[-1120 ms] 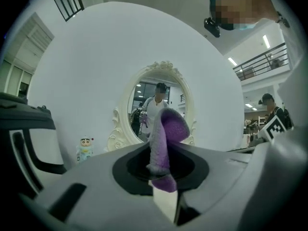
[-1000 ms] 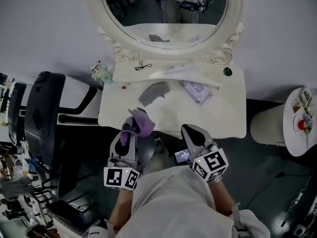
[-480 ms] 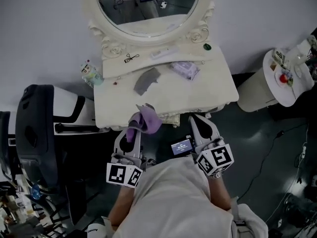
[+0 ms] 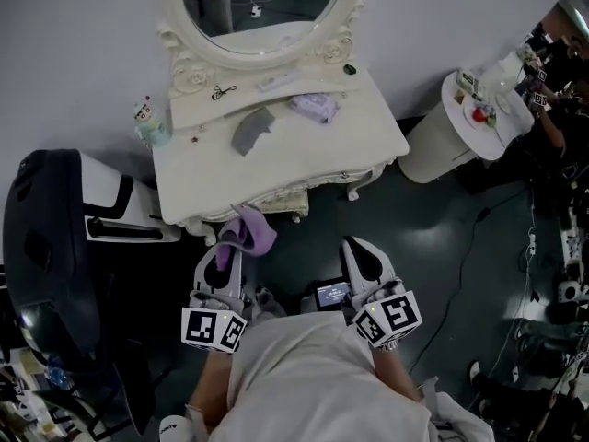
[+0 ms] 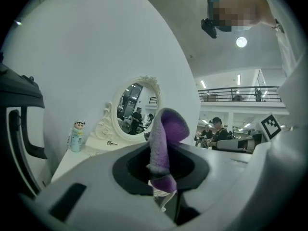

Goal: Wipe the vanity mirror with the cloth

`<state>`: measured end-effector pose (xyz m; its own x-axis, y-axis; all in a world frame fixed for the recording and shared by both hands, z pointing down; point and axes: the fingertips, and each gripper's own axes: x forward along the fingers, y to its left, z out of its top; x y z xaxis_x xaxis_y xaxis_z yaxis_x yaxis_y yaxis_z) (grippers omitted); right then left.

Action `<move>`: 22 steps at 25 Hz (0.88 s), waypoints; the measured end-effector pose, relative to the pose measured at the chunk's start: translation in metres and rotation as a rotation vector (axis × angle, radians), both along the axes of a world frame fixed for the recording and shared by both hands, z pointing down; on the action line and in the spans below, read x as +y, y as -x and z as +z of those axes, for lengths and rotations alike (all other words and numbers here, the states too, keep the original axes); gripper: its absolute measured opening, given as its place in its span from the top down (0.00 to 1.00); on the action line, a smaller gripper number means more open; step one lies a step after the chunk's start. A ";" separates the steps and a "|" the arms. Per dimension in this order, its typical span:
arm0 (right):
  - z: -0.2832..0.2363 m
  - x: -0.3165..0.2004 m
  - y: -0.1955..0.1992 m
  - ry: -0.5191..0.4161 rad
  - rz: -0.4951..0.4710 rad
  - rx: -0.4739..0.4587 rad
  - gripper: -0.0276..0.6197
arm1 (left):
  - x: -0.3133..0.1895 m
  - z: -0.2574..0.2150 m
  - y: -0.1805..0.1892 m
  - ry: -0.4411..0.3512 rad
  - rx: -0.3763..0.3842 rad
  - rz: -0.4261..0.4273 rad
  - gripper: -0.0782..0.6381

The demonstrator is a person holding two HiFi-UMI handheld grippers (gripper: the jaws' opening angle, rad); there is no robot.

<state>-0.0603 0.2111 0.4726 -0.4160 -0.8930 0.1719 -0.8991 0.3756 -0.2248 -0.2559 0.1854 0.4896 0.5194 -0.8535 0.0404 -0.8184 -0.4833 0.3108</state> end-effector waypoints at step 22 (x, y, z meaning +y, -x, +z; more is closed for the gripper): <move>0.030 0.231 -0.101 -0.014 -0.155 -0.069 0.95 | 0.268 -0.005 -0.107 -0.004 -0.063 -0.109 0.80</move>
<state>0.0408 0.4425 0.5031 -0.5596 -0.8191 0.1264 -0.8126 0.5123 -0.2780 -0.1491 0.4538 0.4850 0.4203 -0.9049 0.0666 -0.8838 -0.3916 0.2559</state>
